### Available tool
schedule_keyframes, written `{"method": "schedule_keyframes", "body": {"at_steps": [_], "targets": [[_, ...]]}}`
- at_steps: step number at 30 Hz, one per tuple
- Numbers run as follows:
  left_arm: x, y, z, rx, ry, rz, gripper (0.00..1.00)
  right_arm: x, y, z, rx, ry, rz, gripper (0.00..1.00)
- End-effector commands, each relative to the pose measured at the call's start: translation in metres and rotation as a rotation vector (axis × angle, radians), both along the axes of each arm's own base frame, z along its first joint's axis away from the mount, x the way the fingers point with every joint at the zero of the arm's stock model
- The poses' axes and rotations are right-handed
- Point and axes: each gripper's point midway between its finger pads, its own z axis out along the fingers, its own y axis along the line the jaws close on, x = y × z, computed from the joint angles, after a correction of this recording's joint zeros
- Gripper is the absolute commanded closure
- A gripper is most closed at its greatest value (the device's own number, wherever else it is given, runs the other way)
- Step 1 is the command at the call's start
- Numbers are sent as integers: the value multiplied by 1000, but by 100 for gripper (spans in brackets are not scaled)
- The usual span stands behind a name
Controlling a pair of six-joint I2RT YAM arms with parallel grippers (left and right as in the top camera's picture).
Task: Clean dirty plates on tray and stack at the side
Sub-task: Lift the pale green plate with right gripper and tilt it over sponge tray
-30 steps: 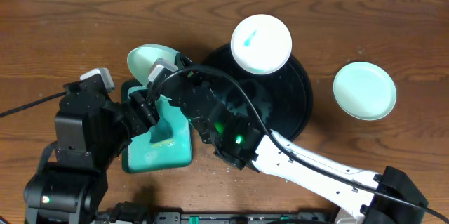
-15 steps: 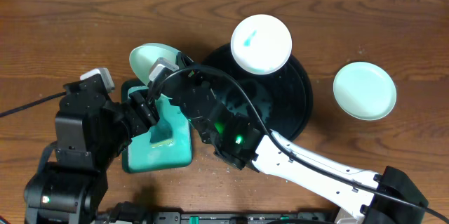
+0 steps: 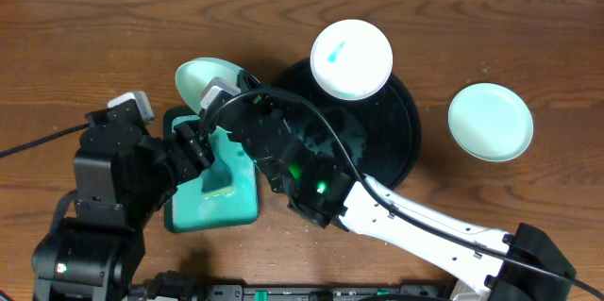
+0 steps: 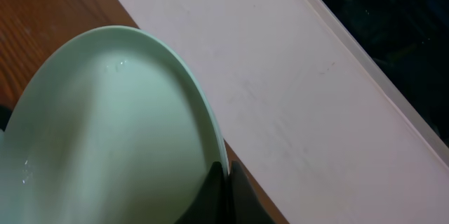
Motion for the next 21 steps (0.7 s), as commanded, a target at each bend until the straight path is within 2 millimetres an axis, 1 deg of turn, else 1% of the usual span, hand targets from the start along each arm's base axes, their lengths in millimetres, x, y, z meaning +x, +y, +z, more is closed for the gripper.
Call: {"method": "schedule_keyframes", "body": {"at_steps": [1,15,17,20,21], "targets": [[0,0,6,0,-16,-2,20,-4,-3,17,29,-22,-6,99],[0,0,6,0,-16,-2,20,-4,-3,19,32,-26,-6,99],[0,0,6,1,-16,-3,20,-3,-2,24,28,-52,-1,99],[0,0,6,1,-16,-3,20,-2,-2,34,-68,-133,12,99],[0,0,6,0,-16,-2,20,-1,-3,36,-60,-140,10,99]]}}
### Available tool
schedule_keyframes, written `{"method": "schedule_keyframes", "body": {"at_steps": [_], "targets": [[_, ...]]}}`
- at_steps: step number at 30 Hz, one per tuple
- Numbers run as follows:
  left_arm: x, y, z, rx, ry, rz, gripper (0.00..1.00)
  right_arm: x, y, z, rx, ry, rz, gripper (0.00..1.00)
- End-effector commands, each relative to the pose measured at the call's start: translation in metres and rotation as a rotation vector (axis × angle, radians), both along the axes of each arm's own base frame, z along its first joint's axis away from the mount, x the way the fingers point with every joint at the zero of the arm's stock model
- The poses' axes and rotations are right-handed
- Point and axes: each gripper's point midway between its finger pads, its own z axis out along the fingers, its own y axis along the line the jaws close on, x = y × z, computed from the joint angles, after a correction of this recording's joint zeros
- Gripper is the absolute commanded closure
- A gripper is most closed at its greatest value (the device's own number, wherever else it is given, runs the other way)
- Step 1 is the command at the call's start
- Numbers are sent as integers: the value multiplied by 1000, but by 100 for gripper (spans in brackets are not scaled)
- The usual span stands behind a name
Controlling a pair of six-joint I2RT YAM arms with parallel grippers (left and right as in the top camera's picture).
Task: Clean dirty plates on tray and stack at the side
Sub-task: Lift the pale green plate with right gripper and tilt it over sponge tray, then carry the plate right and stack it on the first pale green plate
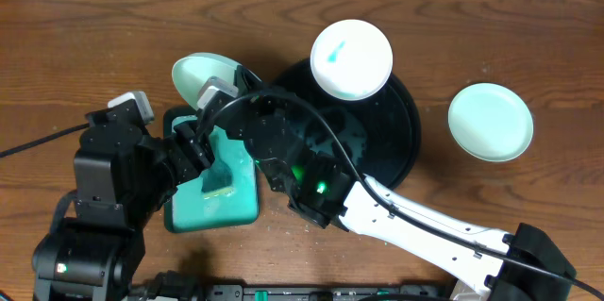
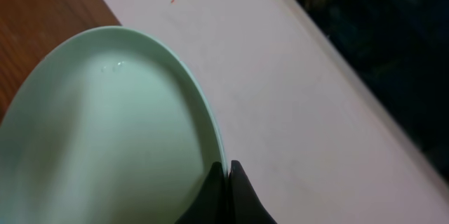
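Observation:
My right gripper [image 1: 219,93] is shut on the rim of a pale green plate [image 1: 196,75], which it holds tilted over the table left of the black round tray [image 1: 401,131]. In the right wrist view both fingertips [image 2: 226,173] pinch the plate [image 2: 105,133] at its edge; a few droplets show on its face. On the tray's far side sits a white plate [image 1: 351,58] with a blue smear. My left gripper [image 1: 193,148] is at the teal square pad [image 1: 231,192] just below the held plate; its jaws are hidden.
A clean pale green plate [image 1: 490,122] lies alone on the wooden table [image 1: 75,46] to the right of the tray. The right arm [image 1: 415,225] stretches across the front from the bottom right. A cable [image 1: 28,145] trails off at the left edge.
The held plate has shifted slightly to the left and away from the tray, with my right gripper still on its rim. The left arm, the tray and the other plates are unchanged.

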Motion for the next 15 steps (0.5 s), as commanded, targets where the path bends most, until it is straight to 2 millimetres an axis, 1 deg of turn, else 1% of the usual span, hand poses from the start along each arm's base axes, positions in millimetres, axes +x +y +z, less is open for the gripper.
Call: {"method": "schedule_keyframes", "body": {"at_steps": [1,8,10,12,14,15], "targets": [[0,0,6,1,-16,-2,20,-5,-4,24,-44,-79,4,99],[0,0,6,1,-16,-2,20,-6,-3,25,-55,-88,7,99],[0,0,6,1,-16,-2,20,-6,-3,25,-34,-78,4,99],[0,0,6,1,-16,-2,20,-5,-5,22,59,-25,-13,99],[0,0,6,1,-16,-2,20,4,-15,4,214,114,-71,99],[0,0,6,1,-16,-2,20,13,-29,-14,315,224,-140,99]]}}
